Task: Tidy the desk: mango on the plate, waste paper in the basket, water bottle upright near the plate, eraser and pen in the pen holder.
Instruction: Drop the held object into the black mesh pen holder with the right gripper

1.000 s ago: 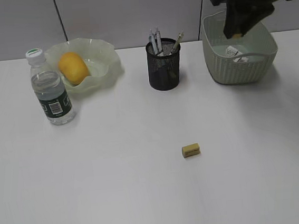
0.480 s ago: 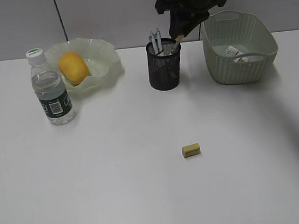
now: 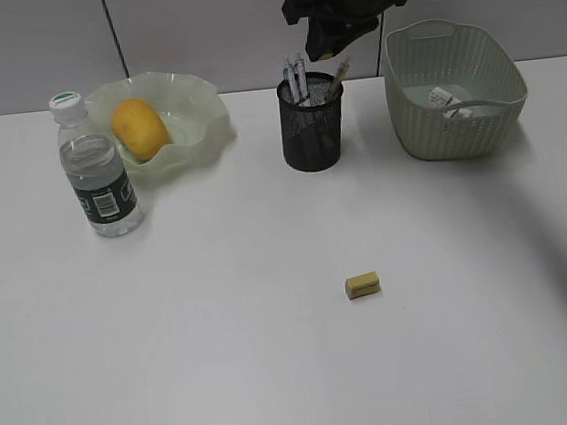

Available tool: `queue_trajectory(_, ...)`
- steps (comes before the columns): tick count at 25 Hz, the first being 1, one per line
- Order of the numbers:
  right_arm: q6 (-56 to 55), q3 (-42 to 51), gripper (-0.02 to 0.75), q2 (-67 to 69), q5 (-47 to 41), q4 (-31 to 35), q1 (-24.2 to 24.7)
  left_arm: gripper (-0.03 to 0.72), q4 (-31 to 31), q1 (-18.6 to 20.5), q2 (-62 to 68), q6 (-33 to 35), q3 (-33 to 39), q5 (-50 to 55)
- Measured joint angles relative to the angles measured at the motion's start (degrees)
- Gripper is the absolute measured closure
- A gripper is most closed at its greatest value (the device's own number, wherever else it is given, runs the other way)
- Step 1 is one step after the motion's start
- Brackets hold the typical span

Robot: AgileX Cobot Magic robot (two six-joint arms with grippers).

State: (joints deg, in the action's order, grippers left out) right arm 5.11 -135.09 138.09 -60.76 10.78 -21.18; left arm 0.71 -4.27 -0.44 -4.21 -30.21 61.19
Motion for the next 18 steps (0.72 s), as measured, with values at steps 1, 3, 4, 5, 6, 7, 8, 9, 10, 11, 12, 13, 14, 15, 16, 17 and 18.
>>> queue_trajectory(1,0.31,0.0,0.522,0.0,0.51,0.12,0.0,0.253,0.03,0.0,0.0,0.0,0.0,0.0)
queue_trajectory(3,0.97,0.0,0.522,0.0,1.68,0.43,0.0,0.253,0.03,0.0,0.0,0.0,0.0,0.0)
queue_trajectory(4,1.2,0.0,0.522,0.0,2.19,0.62,0.0,0.253,0.03,0.0,0.0,0.0,0.0,0.0)
queue_trajectory(5,1.36,0.0,0.522,0.0,2.64,0.76,0.0,0.253,0.03,0.0,0.0,0.0,0.0,0.0)
queue_trajectory(6,1.5,0.0,0.522,0.0,3.05,0.96,0.0,0.253,0.03,0.0,0.0,0.0,0.0,0.0)
queue_trajectory(7,1.58,0.0,0.522,0.0,3.43,1.28,0.0,0.253,0.03,0.0,0.0,0.0,0.0,0.0)
queue_trajectory(8,1.63,0.0,0.522,0.0,3.72,1.59,0.0,0.253,0.03,0.0,0.0,0.0,0.0,0.0)
queue_trajectory(9,1.78,0.0,0.522,0.0,4.16,1.79,0.0,0.253,0.03,0.0,0.0,0.0,0.0,0.0)
queue_trajectory(10,1.93,0.0,0.522,0.04,4.52,1.93,0.0,0.253,0.03,0.0,0.0,0.0,0.0,0.0)
queue_trajectory(11,2.0,0.0,0.522,0.11,4.79,2.06,0.0,0.253,0.03,0.0,0.0,0.0,0.0,0.0)
queue_trajectory(12,2.06,0.0,0.522,0.32,4.91,2.12,0.0,0.253,0.03,0.0,0.0,0.0,0.0,0.0)
queue_trajectory(13,2.12,0.0,0.523,0.63,5.05,2.18,0.0,0.253,0.03,0.0,0.0,0.0,0.0,0.0)
queue_trajectory(14,2.17,0.0,0.523,0.92,5.07,2.17,0.0,0.253,0.03,0.0,0.0,0.0,0.0,0.0)
queue_trajectory(15,2.18,0.0,0.523,1.29,5.12,2.17,0.0,0.253,0.03,0.0,0.0,0.0,0.0,0.0)
queue_trajectory(16,2.18,0.0,0.523,1.64,5.12,2.23,0.0,0.253,0.03,0.0,0.0,0.0,0.0,0.0)
queue_trajectory(17,2.23,0.0,0.523,2.01,5.12,2.23,0.0,0.253,0.03,0.0,0.0,0.0,0.0,0.0)
queue_trajectory(18,2.23,0.0,0.523,2.34,5.14,2.23,0.0,0.253,0.03,0.0,0.0,0.0,0.0,0.0)
